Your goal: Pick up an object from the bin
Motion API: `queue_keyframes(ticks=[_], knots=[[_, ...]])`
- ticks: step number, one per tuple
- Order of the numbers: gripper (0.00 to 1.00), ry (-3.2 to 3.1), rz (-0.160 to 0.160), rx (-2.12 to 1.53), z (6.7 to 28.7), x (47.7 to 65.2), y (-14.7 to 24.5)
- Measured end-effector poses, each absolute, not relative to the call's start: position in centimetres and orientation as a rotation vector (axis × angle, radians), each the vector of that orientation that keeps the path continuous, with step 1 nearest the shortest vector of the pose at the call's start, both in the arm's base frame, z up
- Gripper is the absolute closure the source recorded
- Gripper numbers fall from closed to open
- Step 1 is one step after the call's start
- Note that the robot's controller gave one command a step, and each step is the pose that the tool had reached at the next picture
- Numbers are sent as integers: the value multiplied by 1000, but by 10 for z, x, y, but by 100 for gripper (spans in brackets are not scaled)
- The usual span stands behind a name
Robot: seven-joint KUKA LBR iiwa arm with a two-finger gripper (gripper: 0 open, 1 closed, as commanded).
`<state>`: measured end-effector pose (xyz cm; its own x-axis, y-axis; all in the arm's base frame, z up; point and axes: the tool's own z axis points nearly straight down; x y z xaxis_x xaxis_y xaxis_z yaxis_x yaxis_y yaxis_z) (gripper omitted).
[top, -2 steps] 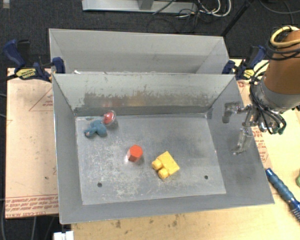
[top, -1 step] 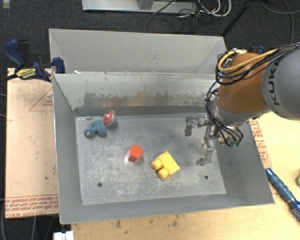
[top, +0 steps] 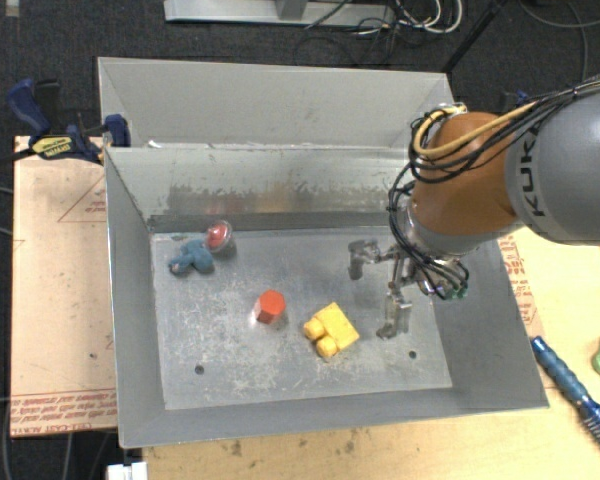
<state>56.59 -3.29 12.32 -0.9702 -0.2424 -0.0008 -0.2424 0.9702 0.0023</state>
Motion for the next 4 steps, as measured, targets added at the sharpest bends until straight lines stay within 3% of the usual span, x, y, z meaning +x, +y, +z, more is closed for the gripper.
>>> queue_keyframes(ticks=[1,2,3,4], knots=[[0,3117,6,-425,67,547,-2],[100,3112,1,-420,70,550,-4],[0,3111,1,-420,70,550,-4],[0,3065,4,-675,70,552,50]])
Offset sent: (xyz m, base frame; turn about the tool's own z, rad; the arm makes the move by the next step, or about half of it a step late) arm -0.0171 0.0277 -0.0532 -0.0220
